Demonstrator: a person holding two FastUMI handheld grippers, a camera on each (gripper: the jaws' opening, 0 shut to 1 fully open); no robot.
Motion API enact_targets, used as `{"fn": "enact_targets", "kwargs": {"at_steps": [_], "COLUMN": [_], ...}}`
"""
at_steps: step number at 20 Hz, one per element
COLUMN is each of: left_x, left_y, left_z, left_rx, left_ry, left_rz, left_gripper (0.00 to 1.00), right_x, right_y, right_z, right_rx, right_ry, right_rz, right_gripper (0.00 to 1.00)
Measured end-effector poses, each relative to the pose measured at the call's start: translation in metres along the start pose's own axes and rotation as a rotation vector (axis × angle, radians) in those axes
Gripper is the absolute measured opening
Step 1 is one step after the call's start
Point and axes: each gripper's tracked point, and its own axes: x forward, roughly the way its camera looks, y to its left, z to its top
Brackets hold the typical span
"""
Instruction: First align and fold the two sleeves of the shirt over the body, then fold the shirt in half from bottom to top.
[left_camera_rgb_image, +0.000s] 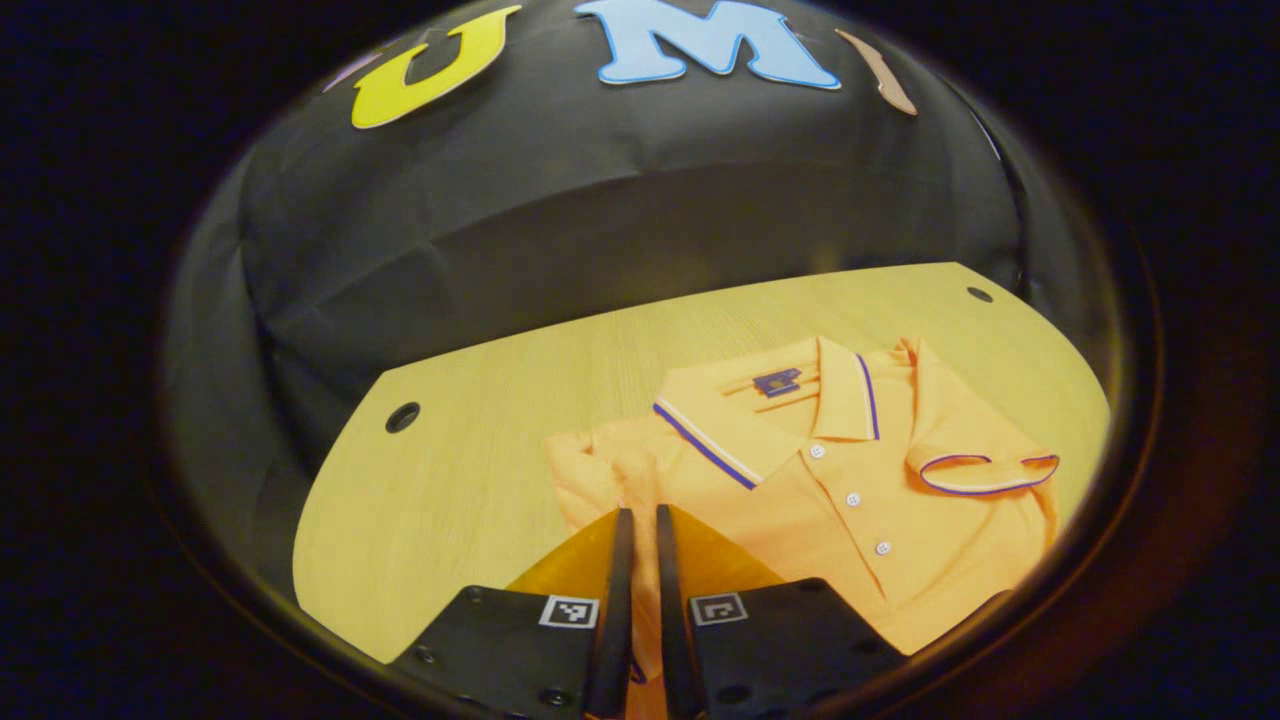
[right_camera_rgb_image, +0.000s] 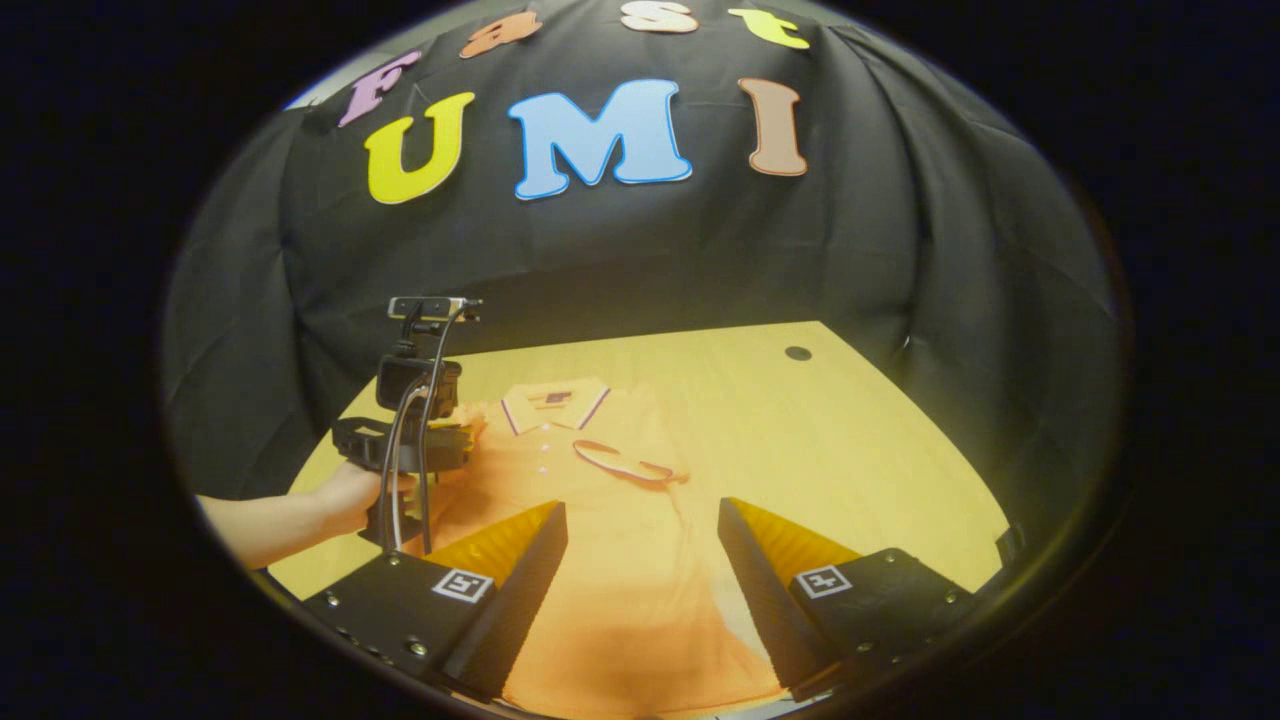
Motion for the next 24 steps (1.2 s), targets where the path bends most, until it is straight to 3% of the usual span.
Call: {"fn": "enact_targets", "kwargs": {"at_steps": [1, 3, 6, 7, 8, 10, 11, 12, 13, 17, 24], "left_x": [-0.001, -0.004, -0.016, -0.021, -0.028, -0.045, -0.055, -0.065, -0.077, -0.125, -0.205], "left_y": [-0.001, -0.005, -0.007, -0.004, -0.002, 0.002, 0.004, 0.004, 0.004, 0.001, -0.012], "left_z": [-0.002, -0.005, -0.009, -0.011, -0.013, -0.014, -0.015, -0.016, -0.017, -0.026, -0.089], "left_rx": [-0.006, -0.028, -0.053, -0.050, -0.046, -0.052, -0.063, -0.078, -0.092, -0.118, -0.147], "left_ry": [0.005, 0.005, -0.008, -0.013, -0.016, -0.028, -0.034, -0.040, -0.047, -0.081, -0.060], "left_rz": [-0.011, -0.033, -0.051, -0.041, -0.033, -0.016, -0.011, -0.012, -0.010, -0.012, 0.003], "left_gripper": [0.27, 0.37, 0.75, 0.76, 0.91, 0.94, 0.89, 0.95, 0.92, 0.97, 0.94], "right_x": [0.001, 0.000, 0.001, 0.002, 0.002, 0.002, 0.001, 0.001, 0.000, -0.006, -0.029], "right_y": [0.001, 0.004, 0.009, 0.011, 0.013, 0.013, 0.011, 0.009, 0.007, 0.000, -0.012], "right_z": [-0.002, -0.003, -0.006, -0.008, -0.007, -0.005, -0.006, -0.006, -0.007, -0.020, -0.057], "right_rx": [0.000, -0.002, -0.020, -0.030, -0.040, -0.077, -0.100, -0.116, -0.123, -0.114, -0.159], "right_ry": [0.003, 0.009, 0.010, 0.012, 0.010, 0.000, -0.001, -0.003, -0.008, -0.003, 0.010], "right_rz": [-0.005, -0.011, -0.003, 0.008, 0.020, 0.038, 0.043, 0.046, 0.050, 0.083, 0.154], "right_gripper": [0.94, 0.94, 0.94, 0.94, 0.94, 0.94, 0.94, 0.94, 0.94, 0.94, 0.94]}}
